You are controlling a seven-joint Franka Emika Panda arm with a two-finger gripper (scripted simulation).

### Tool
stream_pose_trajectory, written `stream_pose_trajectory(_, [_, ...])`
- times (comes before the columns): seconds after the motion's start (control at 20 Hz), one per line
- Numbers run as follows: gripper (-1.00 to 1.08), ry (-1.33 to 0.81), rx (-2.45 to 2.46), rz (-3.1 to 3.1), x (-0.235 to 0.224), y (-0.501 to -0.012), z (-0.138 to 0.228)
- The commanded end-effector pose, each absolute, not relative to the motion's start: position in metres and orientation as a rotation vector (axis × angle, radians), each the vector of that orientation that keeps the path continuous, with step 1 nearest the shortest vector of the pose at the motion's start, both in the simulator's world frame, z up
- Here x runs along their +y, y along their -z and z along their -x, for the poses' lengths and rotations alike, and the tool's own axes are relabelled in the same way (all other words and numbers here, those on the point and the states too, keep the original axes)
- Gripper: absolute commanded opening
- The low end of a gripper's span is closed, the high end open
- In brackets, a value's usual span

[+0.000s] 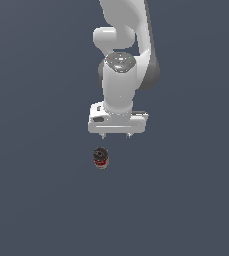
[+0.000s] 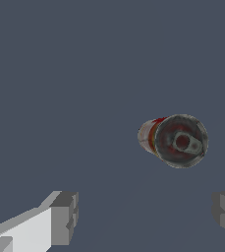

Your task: Pick up the object and move it to a goal position.

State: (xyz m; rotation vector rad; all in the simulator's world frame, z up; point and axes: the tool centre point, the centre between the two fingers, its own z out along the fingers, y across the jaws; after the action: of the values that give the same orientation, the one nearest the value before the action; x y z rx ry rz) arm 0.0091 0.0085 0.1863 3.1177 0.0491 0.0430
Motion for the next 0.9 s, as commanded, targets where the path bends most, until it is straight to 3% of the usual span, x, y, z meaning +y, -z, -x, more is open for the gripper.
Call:
stream_pose_trajectory(0.0, [1.0,-0.043,0.049,-3.118,0.009,-0.186,-0.009])
stream_pose_trajectory(0.85, [1.0,-0.025,0.09,-3.135,0.024,-0.193,-0.006])
